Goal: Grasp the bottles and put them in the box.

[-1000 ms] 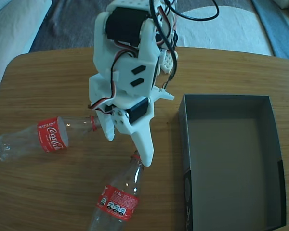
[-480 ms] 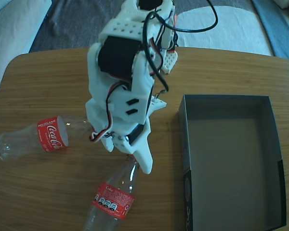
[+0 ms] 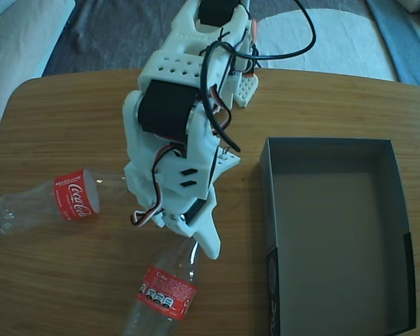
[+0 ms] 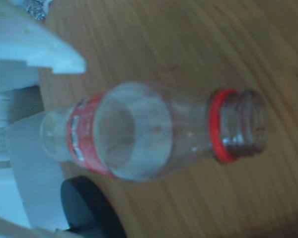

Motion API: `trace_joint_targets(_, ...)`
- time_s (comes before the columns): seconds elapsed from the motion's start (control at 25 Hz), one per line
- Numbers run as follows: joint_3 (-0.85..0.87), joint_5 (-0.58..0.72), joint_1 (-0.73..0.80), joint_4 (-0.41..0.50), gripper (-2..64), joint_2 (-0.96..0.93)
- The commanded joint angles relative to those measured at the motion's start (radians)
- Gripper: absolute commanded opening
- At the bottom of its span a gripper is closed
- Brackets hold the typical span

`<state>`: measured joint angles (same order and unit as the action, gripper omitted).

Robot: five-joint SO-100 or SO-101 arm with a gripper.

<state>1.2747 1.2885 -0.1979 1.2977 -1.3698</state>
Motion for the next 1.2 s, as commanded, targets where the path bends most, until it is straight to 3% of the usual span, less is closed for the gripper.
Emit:
trace_joint_targets(0.0,-0.011,0.003,0.017,-0.014,42.6,-0.014)
trace_joint_targets(0.2,0.043,0.003,0.034,-0.015,53.2,-0.014)
trace_joint_targets(0.52,0.029,-0.005,0.049,-0.012,61.2,0.078)
trace_joint_targets(0.96,-0.064,0.011,0.020,-0.012,61.3,0.212)
trace_joint_targets(1.16,-0.048,0.103,-0.006,-0.009,61.2,0.236)
